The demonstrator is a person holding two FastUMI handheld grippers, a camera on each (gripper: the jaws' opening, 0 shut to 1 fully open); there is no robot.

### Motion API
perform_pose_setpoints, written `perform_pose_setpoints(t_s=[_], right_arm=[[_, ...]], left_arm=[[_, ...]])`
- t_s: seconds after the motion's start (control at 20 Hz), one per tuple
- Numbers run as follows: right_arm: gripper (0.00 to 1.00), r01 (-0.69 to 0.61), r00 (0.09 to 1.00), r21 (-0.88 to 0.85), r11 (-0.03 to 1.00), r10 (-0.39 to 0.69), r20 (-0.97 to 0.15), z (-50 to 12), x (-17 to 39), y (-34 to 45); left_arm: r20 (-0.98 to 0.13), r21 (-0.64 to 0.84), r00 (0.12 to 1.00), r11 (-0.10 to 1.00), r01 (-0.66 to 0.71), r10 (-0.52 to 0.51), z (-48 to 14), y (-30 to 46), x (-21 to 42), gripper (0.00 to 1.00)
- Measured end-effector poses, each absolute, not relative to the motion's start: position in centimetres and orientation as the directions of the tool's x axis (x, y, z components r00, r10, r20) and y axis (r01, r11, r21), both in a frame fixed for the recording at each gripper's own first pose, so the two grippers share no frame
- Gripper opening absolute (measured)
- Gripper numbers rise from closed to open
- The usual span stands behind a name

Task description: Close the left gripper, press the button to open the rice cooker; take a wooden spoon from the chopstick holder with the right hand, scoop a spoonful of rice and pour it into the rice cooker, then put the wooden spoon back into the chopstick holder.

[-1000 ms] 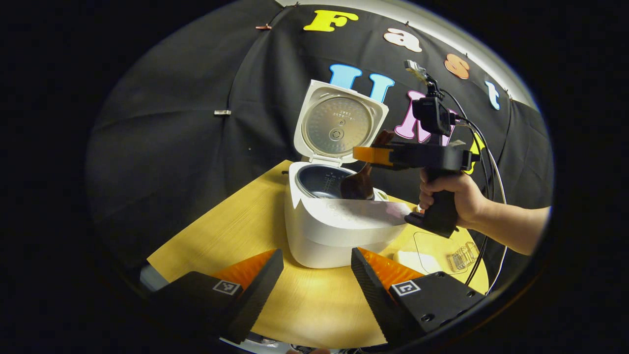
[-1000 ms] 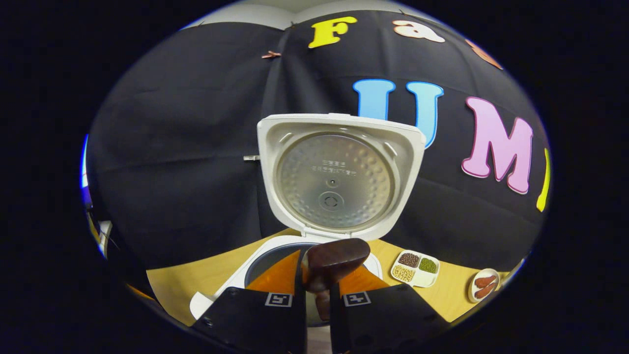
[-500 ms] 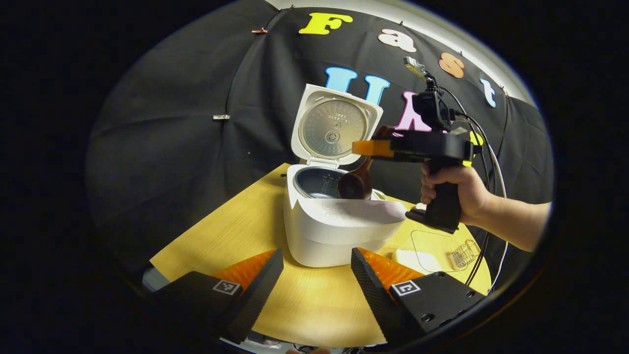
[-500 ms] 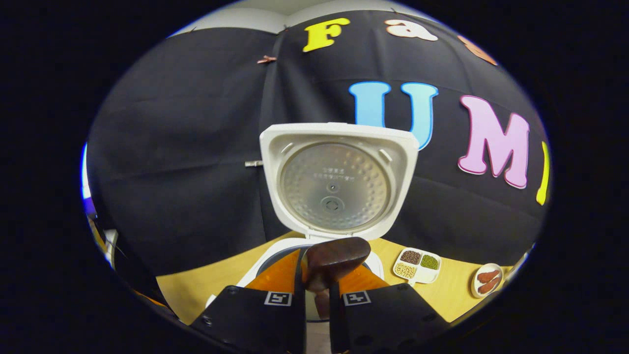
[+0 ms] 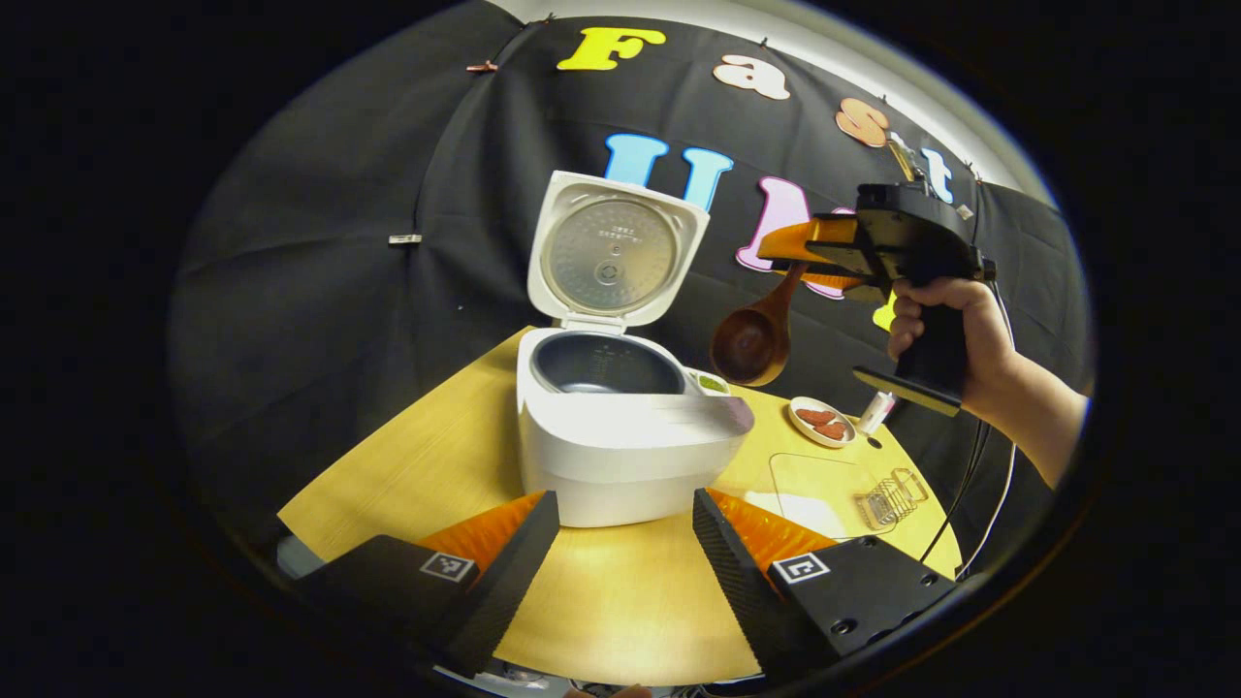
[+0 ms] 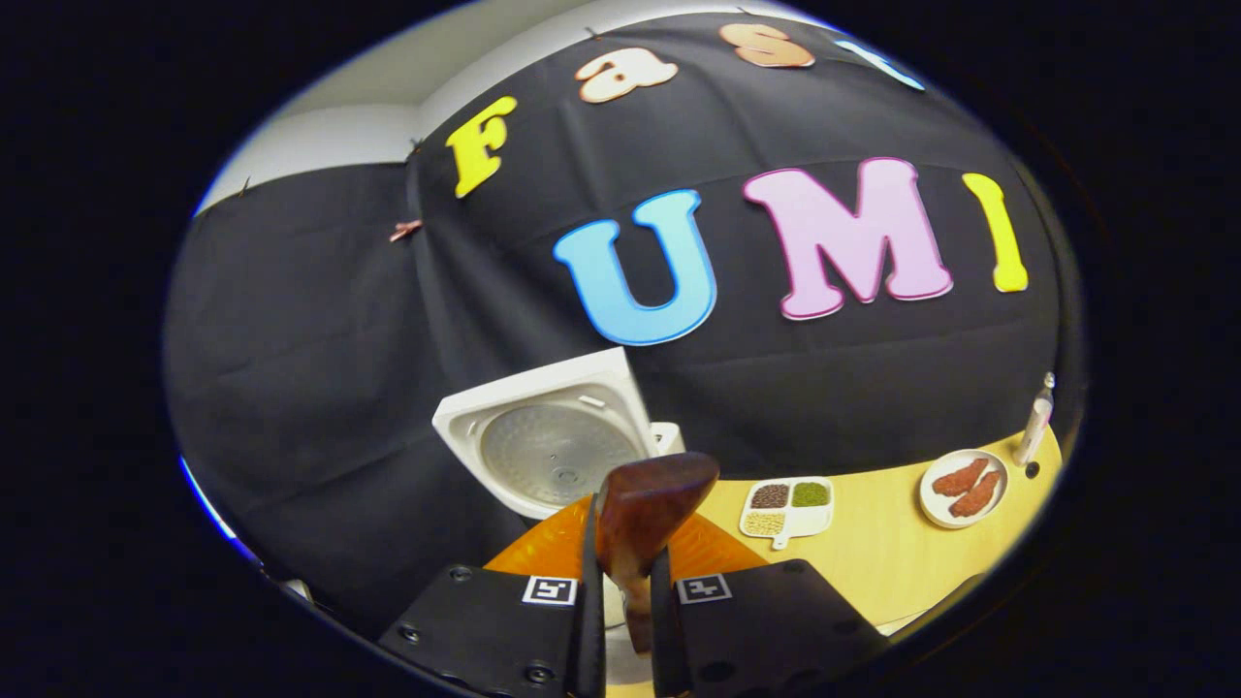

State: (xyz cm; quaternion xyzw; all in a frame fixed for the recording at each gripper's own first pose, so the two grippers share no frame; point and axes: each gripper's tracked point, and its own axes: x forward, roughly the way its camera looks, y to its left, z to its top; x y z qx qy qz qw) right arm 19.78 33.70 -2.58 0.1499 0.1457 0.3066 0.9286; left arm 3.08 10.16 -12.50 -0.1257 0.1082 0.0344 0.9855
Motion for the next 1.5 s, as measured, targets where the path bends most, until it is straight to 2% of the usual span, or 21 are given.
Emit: perform_pose_setpoints(t_s=[0.3, 0.7, 1.1, 1.5], right_arm=[[0.23, -0.359, 0.849, 0.458, 0.814, 0.488, -0.203, -2.1, 22.3, 20.8], [0.22, -0.177, 0.923, 0.443, 0.879, 0.304, -0.235, -2.5, 24.0, 4.5], [0.23, -0.053, 0.935, 0.375, 0.926, 0.178, -0.307, -8.2, 25.0, -5.9], [0.23, 0.033, 0.897, 0.384, 0.923, 0.142, -0.42, -16.2, 25.8, -10.2]], left_arm=[[-0.207, -0.209, 0.978, 0.977, -0.03, -0.014, -10.9, 4.9, 4.1, 0.96], [-0.208, -0.188, 0.976, 0.982, 0.021, -0.06, -9.3, -2.2, 5.4, 0.96], [-0.245, -0.166, 0.969, 0.986, -0.027, -0.015, -9.3, -5.9, 5.6, 0.96], [-0.262, -0.153, 0.962, 0.98, -0.123, 0.08, -9.0, -7.1, 5.3, 0.96]])
